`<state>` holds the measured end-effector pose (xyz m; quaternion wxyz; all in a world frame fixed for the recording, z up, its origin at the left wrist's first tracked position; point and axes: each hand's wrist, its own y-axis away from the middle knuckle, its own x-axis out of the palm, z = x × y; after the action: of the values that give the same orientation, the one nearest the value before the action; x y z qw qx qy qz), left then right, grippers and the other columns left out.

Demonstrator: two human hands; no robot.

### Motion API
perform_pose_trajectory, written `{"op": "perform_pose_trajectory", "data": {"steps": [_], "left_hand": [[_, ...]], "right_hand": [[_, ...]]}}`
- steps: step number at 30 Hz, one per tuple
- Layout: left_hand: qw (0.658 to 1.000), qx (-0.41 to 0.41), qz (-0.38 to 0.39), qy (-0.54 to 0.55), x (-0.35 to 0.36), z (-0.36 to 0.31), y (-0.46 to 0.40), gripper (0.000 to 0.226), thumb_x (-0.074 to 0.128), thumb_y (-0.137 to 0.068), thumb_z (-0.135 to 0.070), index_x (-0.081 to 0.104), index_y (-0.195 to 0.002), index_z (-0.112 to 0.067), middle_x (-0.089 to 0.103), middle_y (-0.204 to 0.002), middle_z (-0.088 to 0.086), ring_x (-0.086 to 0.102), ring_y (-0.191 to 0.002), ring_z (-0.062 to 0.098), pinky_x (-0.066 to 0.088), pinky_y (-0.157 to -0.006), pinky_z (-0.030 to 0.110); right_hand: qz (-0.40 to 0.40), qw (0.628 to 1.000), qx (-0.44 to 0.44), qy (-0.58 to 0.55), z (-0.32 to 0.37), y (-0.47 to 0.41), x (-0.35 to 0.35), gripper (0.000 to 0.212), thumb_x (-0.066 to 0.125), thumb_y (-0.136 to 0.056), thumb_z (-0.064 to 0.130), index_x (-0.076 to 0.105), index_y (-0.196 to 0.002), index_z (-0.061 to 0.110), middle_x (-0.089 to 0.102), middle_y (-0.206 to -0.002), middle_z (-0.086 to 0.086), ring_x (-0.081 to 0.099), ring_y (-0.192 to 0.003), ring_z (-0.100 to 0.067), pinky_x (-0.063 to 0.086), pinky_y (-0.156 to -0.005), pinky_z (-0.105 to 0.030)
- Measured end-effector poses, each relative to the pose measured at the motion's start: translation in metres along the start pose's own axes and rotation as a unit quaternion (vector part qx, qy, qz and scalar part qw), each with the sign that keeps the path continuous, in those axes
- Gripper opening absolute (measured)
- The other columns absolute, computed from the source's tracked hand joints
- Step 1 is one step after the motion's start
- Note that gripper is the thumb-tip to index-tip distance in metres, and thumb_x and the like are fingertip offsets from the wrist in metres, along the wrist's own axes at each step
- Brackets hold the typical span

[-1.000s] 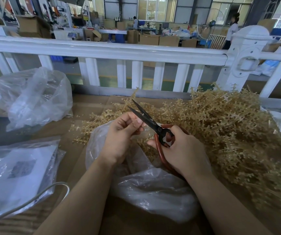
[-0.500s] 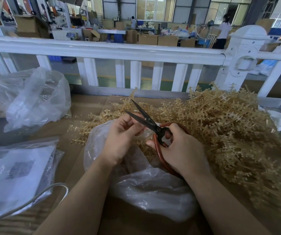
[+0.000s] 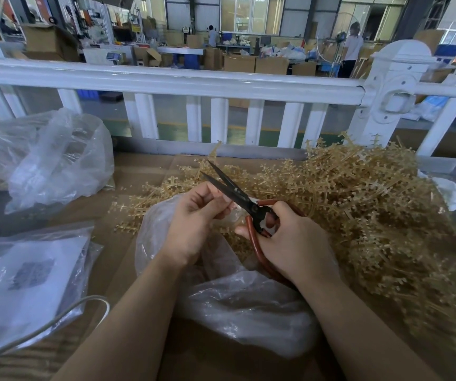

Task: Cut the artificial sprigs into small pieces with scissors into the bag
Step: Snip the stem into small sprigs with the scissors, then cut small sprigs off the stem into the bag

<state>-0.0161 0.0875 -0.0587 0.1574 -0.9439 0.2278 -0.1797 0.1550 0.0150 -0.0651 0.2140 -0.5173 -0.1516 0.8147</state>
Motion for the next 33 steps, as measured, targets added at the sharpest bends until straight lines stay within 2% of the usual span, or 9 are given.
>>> {"op": "perform_pose_trajectory", "data": {"steps": [4,8,10,14,17,21,23,26,33], "left_hand": [[0.998,-0.034,-0.021,0.043,-0.001,0.000,0.001,0.005,0.065,-0.088,-0.004,0.068,-0.088,-0.008,0.067,-0.075,0.006,0.059,-0.065,0.009,0.050,-0.053,0.017],[0.998,-0.057,-0.033,0.004,0.001,-0.001,0.000,0.013,0.070,-0.079,-0.013,0.070,-0.090,-0.006,0.069,-0.073,0.007,0.061,-0.064,0.012,0.054,-0.060,0.021],[0.998,-0.060,-0.028,-0.015,0.002,-0.002,0.000,0.013,0.072,-0.078,-0.014,0.073,-0.090,-0.008,0.071,-0.074,0.008,0.062,-0.064,0.013,0.056,-0.065,0.022],[0.998,-0.060,-0.006,-0.006,0.005,-0.003,0.000,0.010,0.072,-0.079,-0.014,0.077,-0.088,-0.014,0.073,-0.074,0.008,0.065,-0.062,0.011,0.056,-0.062,0.021],[0.997,-0.070,0.010,-0.011,0.002,-0.004,0.002,0.028,0.074,-0.084,-0.029,0.072,-0.107,-0.013,0.075,-0.084,0.008,0.069,-0.074,0.014,0.055,-0.070,0.023],[0.992,-0.110,0.060,-0.010,-0.002,-0.008,0.002,0.080,0.089,-0.057,-0.050,0.063,-0.120,-0.009,0.072,-0.108,0.012,0.067,-0.099,0.023,0.054,-0.091,0.037],[0.989,-0.124,0.082,-0.021,-0.001,-0.008,0.003,0.069,0.092,-0.057,-0.030,0.065,-0.117,-0.009,0.071,-0.109,0.013,0.066,-0.102,0.028,0.054,-0.095,0.041],[0.988,-0.128,0.086,-0.030,0.003,-0.005,0.004,0.037,0.084,-0.070,-0.003,0.067,-0.103,-0.004,0.069,-0.101,0.021,0.065,-0.096,0.035,0.053,-0.095,0.048],[0.989,-0.127,0.074,-0.008,0.002,-0.003,0.002,0.017,0.084,-0.073,-0.009,0.075,-0.087,-0.015,0.071,-0.082,0.003,0.068,-0.081,0.017,0.053,-0.079,0.027]], "right_hand": [[0.006,0.996,0.032,-0.089,0.004,0.001,0.001,0.058,0.053,-0.066,0.093,0.057,-0.083,0.038,0.064,-0.067,0.022,0.063,-0.066,0.003,0.049,-0.056,-0.021],[0.043,0.945,0.088,-0.311,0.010,-0.006,0.001,0.026,0.083,-0.075,0.050,0.070,-0.080,0.029,0.074,-0.078,0.017,0.069,-0.070,-0.001,0.053,-0.061,-0.017],[0.055,0.935,0.089,-0.338,0.010,-0.009,-0.002,0.015,0.085,-0.081,0.027,0.071,-0.078,0.028,0.075,-0.078,0.014,0.069,-0.069,-0.002,0.051,-0.061,-0.012],[0.083,0.913,0.110,-0.385,0.009,-0.010,-0.005,0.019,0.081,-0.084,0.012,0.072,-0.079,0.027,0.075,-0.072,0.009,0.071,-0.066,-0.007,0.053,-0.059,-0.015],[0.111,0.874,0.134,-0.453,0.010,-0.010,-0.007,0.015,0.076,-0.088,0.007,0.071,-0.081,0.019,0.067,-0.057,0.008,0.060,-0.046,0.000,0.043,-0.045,-0.010],[0.097,0.779,0.190,-0.590,0.000,-0.014,-0.007,0.019,0.076,-0.089,0.012,0.062,-0.077,0.014,0.048,-0.053,0.005,0.039,-0.039,-0.007,0.029,-0.037,-0.018],[0.082,0.737,0.199,-0.641,-0.004,-0.017,-0.006,0.018,0.074,-0.081,0.019,0.057,-0.078,0.013,0.044,-0.053,0.005,0.037,-0.038,-0.008,0.029,-0.036,-0.019],[0.067,0.713,0.199,-0.669,-0.007,-0.019,-0.002,0.020,0.072,-0.080,0.023,0.054,-0.077,0.015,0.043,-0.052,0.007,0.036,-0.037,-0.008,0.029,-0.037,-0.018],[0.067,0.709,0.188,-0.677,-0.008,-0.018,0.001,0.020,0.072,-0.081,0.023,0.056,-0.069,0.021,0.043,-0.053,0.007,0.036,-0.038,-0.007,0.031,-0.037,-0.019]]}}
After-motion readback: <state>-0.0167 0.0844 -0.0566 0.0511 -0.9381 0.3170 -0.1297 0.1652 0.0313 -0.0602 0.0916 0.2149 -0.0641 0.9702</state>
